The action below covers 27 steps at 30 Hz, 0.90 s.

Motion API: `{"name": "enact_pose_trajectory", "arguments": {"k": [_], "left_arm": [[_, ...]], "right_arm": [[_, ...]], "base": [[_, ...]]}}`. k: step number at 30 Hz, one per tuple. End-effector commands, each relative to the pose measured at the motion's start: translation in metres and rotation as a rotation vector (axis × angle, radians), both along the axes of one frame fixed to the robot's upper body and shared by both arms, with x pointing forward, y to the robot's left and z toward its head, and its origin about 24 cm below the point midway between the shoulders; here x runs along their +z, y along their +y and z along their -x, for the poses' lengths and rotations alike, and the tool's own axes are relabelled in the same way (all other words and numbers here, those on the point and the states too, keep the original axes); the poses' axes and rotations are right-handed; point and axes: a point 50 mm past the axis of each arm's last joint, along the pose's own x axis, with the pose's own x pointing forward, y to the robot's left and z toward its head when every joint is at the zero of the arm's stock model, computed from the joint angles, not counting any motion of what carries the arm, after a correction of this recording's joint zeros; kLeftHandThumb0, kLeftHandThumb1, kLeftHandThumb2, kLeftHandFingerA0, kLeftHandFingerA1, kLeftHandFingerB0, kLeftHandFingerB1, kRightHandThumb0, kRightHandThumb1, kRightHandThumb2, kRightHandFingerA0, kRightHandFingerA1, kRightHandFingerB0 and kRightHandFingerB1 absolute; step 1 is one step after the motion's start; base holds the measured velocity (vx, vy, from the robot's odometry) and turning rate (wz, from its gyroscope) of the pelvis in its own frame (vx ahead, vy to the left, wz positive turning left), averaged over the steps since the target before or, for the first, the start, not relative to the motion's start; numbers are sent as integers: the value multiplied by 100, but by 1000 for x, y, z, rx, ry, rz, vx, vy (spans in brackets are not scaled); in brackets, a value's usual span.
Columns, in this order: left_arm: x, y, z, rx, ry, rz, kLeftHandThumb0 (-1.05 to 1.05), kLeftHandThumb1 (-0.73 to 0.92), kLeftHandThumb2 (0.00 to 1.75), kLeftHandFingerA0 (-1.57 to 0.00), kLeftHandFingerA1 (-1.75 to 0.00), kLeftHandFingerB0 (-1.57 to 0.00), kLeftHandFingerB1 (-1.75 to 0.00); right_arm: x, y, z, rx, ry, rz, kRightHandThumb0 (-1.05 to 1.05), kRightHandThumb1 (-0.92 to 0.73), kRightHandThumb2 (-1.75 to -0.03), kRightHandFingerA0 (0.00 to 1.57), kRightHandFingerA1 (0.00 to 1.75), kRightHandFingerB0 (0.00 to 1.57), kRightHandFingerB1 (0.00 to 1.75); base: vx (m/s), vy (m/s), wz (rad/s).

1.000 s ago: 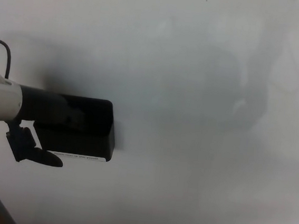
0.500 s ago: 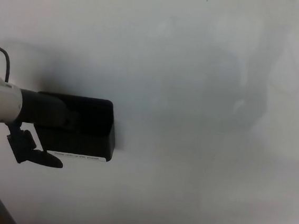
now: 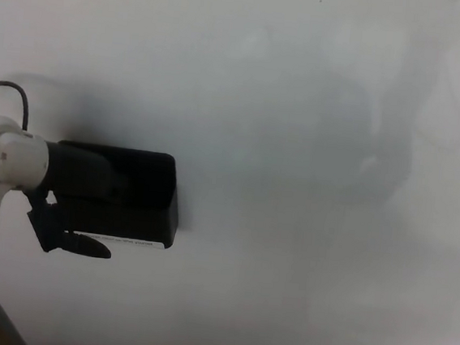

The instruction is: A magnetic marker holder is on the left hand side of the white board, the robot put the index and middle finger into the opening of the container and pull off the magnetic holder and hand it to a human on the left hand side.

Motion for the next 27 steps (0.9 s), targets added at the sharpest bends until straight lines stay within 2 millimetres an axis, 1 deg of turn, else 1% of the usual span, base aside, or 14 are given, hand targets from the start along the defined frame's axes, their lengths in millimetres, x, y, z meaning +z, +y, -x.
{"name": "enact_pose_trajectory", "arguments": {"k": [1,5,9,10,12,13,15,16,21,22,24,25,26,27], "left_arm": [[1,-2,-5,2,-35,-16,-86,53,92,-1,-20,-10,-16],[-3,-3,-7,21,-25,-28,-86,50,86,-9,-33,-8,-19],[-5,-4,-9,30,-20,-47,-81,49,90,-2,-33,-7,-21],[-6,-5,-9,25,-17,-67,-87,63,60,-26,-33,-7,-23],[-8,-6,-10,18,-14,-93,-87,63,60,-26,-33,-7,-23],[-8,-6,-10,7,-14,-102,-93,55,91,-31,-47,-6,-15],[-9,-6,-10,3,-15,-105,-93,55,91,-31,-47,-6,-15],[-12,-6,-8,-7,-9,-122,-89,51,89,-57,-58,-8,-24],[-26,-6,-4,-43,9,-196,-86,50,88,-54,-57,-8,-30],[-29,-7,-2,-53,6,-218,-75,57,59,-57,-45,-15,-27],[-35,-9,0,-70,-11,-239,-65,45,77,-60,-59,-17,-39],[-39,-10,0,-74,-24,-234,-65,45,77,-60,-59,-17,-39],[-42,-10,1,-82,-40,-230,-46,56,57,-71,-75,-27,-30],[-43,-10,1,-89,-50,-228,-46,56,57,-71,-75,-27,-30]], "right_arm": [[1,-7,-2,1,-6,36,-36,-63,-58,83,58,64,49],[2,-6,-5,10,-13,38,-37,-63,-58,83,58,64,48],[2,-6,-6,15,-14,44,-39,-64,-58,81,56,63,48],[3,-6,-7,18,-15,46,-38,-64,-58,81,55,64,48],[3,-6,-7,23,-17,50,-38,-64,-58,81,55,64,48],[3,-6,-8,26,-21,53,-38,-63,-58,81,56,65,48],[3,-6,-9,27,-23,54,-38,-63,-58,81,56,65,48],[4,-6,-10,30,-25,57,-38,-62,-59,82,56,64,48],[4,-6,-13,41,-30,70,-36,-61,-58,82,55,66,49],[4,-6,-14,40,-27,69,-36,-62,-58,83,56,68,49],[4,-6,-14,38,-25,68,-36,-62,-58,84,55,70,50],[4,-6,-15,39,-27,72,-36,-62,-58,84,55,70,50],[4,-6,-15,40,-26,70,-36,-62,-58,85,56,70,50],[4,-6,-15,40,-25,68,-36,-62,-58,85,56,70,50]], "base": [[0,0,0],[0,0,0],[0,0,0],[0,0,0],[0,0,0],[0,0,0],[0,0,0],[0,0,0],[0,0,0],[0,0,0],[0,0,0],[0,0,0],[0,0,0],[0,0,0]]}}
